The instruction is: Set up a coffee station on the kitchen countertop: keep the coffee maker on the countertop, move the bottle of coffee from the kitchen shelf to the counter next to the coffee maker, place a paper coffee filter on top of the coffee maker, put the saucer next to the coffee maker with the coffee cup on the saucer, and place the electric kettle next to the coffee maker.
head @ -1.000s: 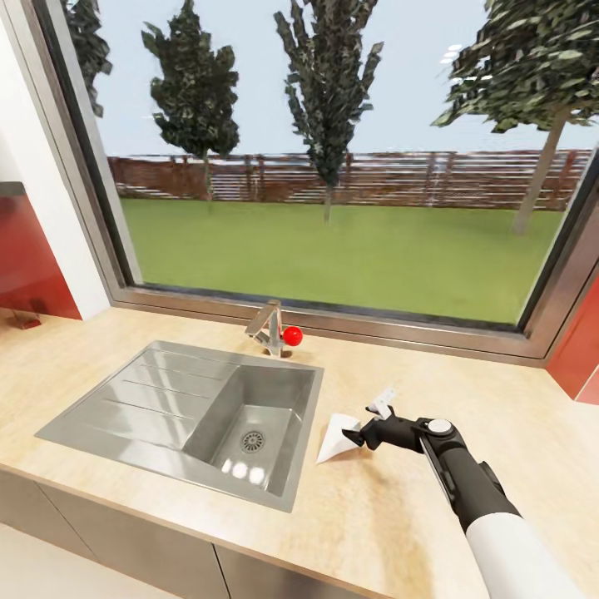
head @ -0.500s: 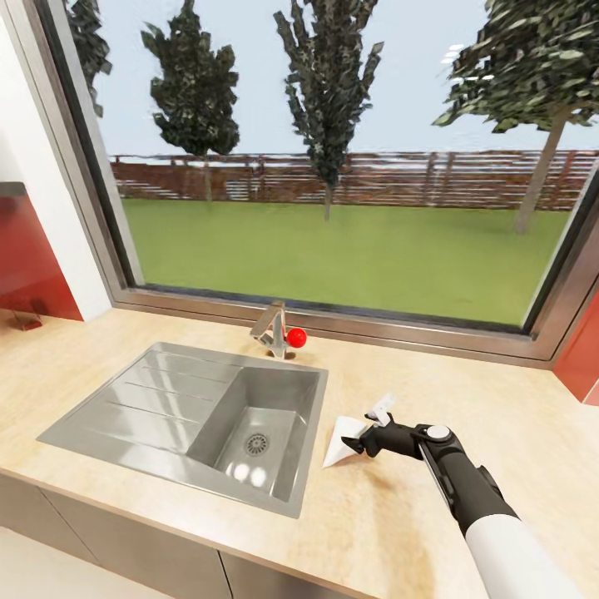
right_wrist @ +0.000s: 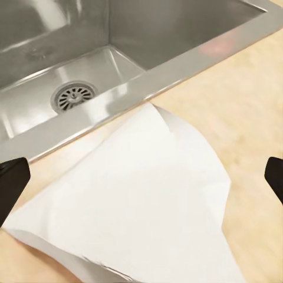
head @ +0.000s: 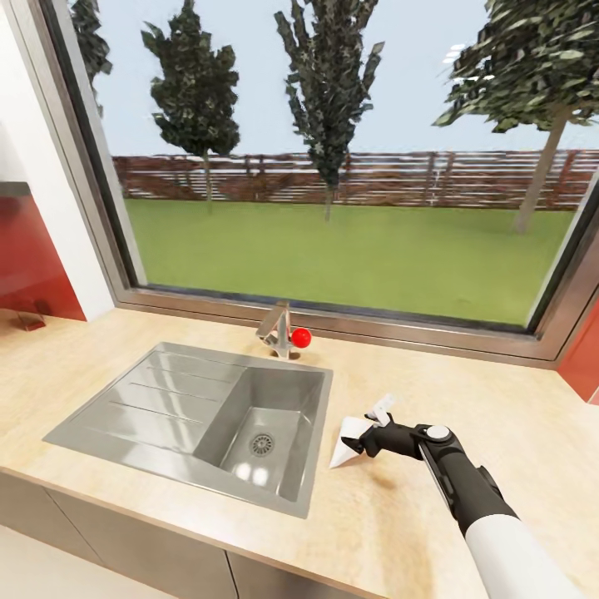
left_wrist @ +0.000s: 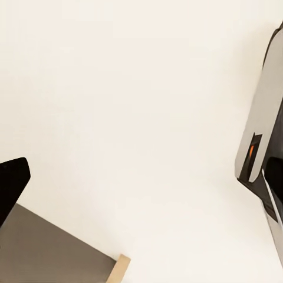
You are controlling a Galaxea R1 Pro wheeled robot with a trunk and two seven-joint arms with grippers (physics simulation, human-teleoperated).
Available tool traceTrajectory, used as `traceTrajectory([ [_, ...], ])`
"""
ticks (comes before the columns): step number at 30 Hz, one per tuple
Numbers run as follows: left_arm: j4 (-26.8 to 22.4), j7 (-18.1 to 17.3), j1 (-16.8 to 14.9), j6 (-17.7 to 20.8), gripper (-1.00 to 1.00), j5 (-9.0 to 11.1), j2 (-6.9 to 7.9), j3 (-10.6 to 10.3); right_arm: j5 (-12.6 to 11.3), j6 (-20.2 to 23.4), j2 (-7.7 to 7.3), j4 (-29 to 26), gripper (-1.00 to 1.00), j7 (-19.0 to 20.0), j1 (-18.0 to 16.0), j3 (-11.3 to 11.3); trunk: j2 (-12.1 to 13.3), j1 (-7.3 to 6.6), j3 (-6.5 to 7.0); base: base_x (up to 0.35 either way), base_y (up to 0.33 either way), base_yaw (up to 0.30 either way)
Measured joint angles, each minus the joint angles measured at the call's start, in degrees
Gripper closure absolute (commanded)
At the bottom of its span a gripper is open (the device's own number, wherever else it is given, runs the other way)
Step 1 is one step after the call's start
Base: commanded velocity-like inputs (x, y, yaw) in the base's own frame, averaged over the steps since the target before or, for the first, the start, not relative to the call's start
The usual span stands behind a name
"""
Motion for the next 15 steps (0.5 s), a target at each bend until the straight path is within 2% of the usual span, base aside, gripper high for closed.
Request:
traceTrajectory([
  [15,0.00,0.00,0.00,0.00,-1.00,0.05,0.07,-0.09,-0.08,0.00,0.13,0.14,-1.00,0.00,0.00,0.00,0.00,0.00,0.00,0.000,0.002,0.000],
])
